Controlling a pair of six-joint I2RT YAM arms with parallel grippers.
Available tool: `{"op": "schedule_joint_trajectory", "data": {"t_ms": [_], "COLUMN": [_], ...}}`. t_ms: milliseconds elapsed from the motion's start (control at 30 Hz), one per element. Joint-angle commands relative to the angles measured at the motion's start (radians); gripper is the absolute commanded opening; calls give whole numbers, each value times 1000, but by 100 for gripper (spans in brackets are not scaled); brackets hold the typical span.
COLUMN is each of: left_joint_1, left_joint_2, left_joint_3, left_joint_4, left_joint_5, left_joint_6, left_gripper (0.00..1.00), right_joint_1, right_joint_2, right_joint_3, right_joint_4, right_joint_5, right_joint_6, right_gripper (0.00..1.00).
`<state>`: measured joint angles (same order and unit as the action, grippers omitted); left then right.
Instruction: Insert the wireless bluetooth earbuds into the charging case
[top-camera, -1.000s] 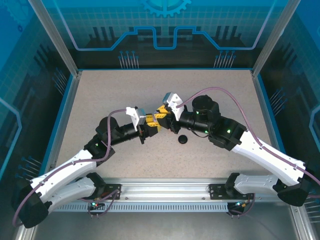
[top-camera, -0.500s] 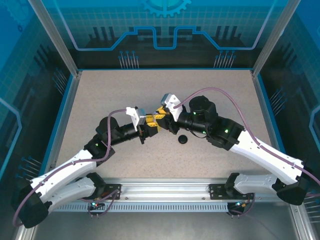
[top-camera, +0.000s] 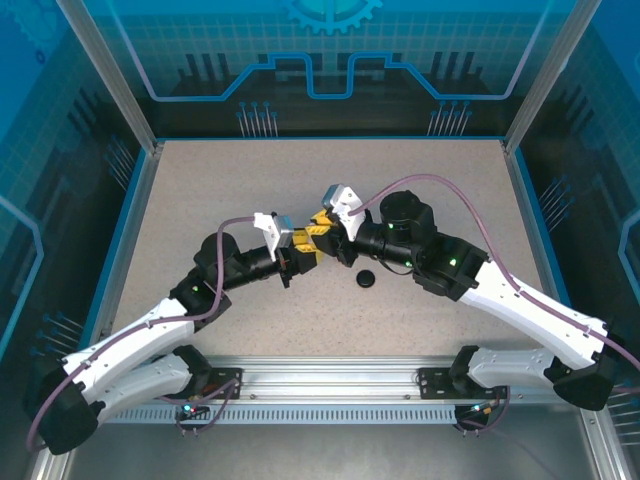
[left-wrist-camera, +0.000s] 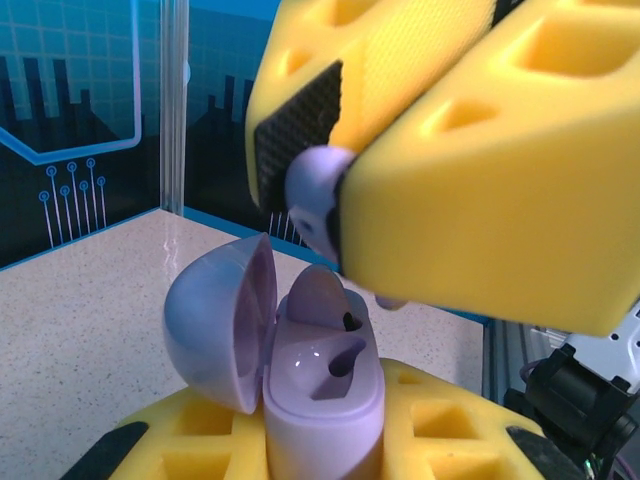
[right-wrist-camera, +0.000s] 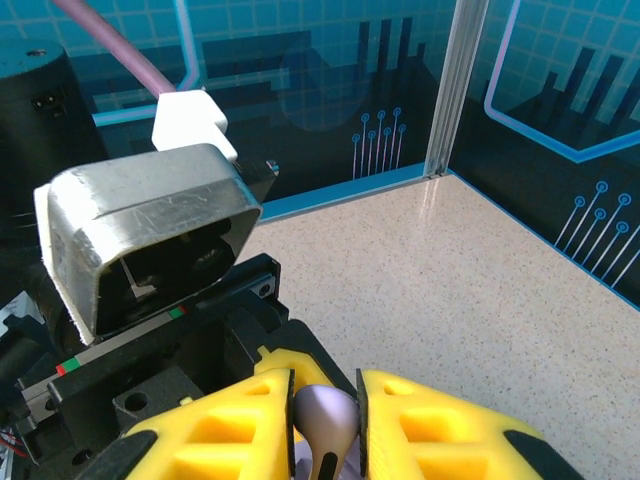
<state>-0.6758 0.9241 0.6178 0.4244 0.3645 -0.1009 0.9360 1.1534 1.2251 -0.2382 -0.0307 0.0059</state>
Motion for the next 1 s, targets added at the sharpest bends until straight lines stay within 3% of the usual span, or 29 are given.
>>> {"op": "schedule_joint_trajectory", "data": {"t_ms": [0,967], "left_joint_1": [3,2], "left_joint_2": [-2,-16], "left_joint_3": [9,28], "left_joint_4": [17,20], "left_joint_5": [12,15], "left_joint_6": [-35,-100], "left_gripper": [0,0], "right_joint_1": [9,3], "right_joint_2": [4,34], "right_joint_3": [13,-18], "right_joint_4": [47,39], "right_joint_5": [15,47], "right_joint_6": [-11,-10], "right_gripper": [21,22]}}
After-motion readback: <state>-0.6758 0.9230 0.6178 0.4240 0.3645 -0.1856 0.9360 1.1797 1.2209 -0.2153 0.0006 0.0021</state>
